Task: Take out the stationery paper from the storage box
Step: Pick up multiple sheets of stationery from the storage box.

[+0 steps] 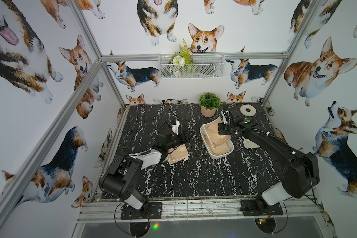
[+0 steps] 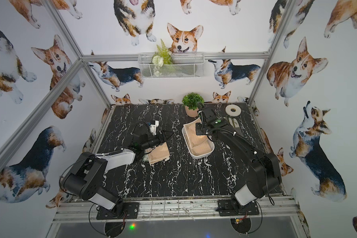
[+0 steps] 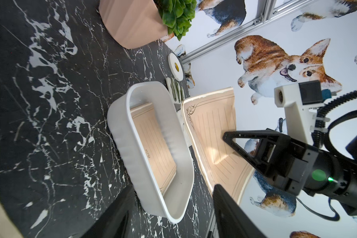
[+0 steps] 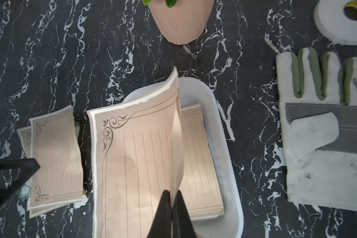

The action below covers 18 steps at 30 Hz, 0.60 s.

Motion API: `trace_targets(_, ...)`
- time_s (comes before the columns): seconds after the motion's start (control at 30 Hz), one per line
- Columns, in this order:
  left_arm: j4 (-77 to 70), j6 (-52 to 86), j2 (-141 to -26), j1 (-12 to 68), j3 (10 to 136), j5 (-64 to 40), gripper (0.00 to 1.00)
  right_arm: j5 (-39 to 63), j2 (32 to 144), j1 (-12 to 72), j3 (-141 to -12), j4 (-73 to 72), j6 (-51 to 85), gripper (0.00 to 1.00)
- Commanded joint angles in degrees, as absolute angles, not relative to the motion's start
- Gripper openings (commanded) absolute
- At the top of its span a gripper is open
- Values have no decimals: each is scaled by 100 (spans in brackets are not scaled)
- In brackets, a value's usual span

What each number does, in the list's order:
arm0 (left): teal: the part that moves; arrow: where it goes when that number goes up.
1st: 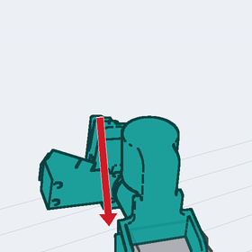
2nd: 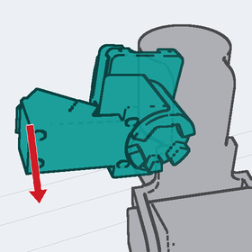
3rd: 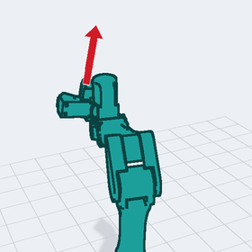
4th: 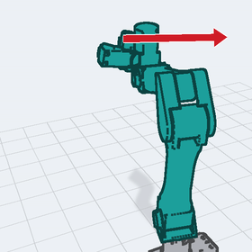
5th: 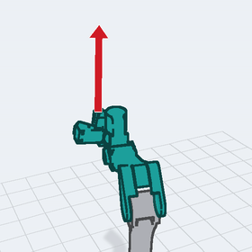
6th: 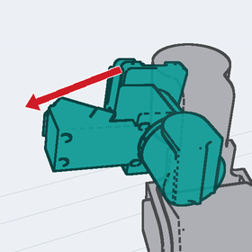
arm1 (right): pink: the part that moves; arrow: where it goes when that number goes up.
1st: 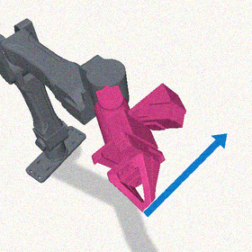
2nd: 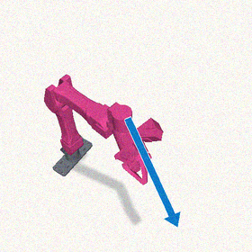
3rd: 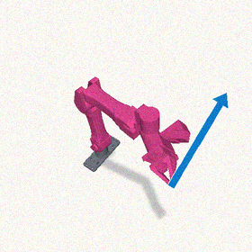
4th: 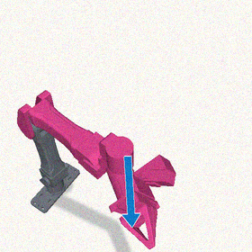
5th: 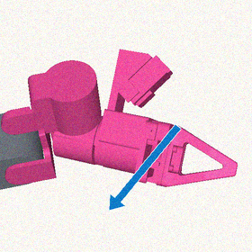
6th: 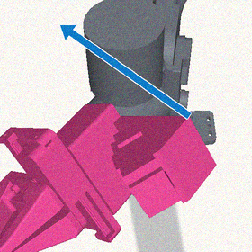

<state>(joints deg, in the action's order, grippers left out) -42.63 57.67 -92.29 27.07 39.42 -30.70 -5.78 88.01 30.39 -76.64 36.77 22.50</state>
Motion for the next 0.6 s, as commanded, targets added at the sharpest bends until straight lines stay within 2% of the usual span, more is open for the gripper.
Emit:
trace_targets(0.0, -5419, 6279, -9466, 2852, 4074, -3058, 64, -364, 8848, 3121, -7753, 3491, 2417, 0)
trace_targets(0.37, -5494, 6346, -10123, 3309, 4535, -3042, 61, -269, 9018, 3304, -7840, 3377, 2513, 0)
trace_targets(0.43, -5547, 6363, -10173, 3346, 4568, -3057, 57, -230, 9018, 3312, -7840, 3353, 2523, 0)
trace_targets(0.57, -5684, 6425, -10274, 3366, 4656, -3212, 43, -133, 9043, 3322, -7870, 3309, 2531, 0)
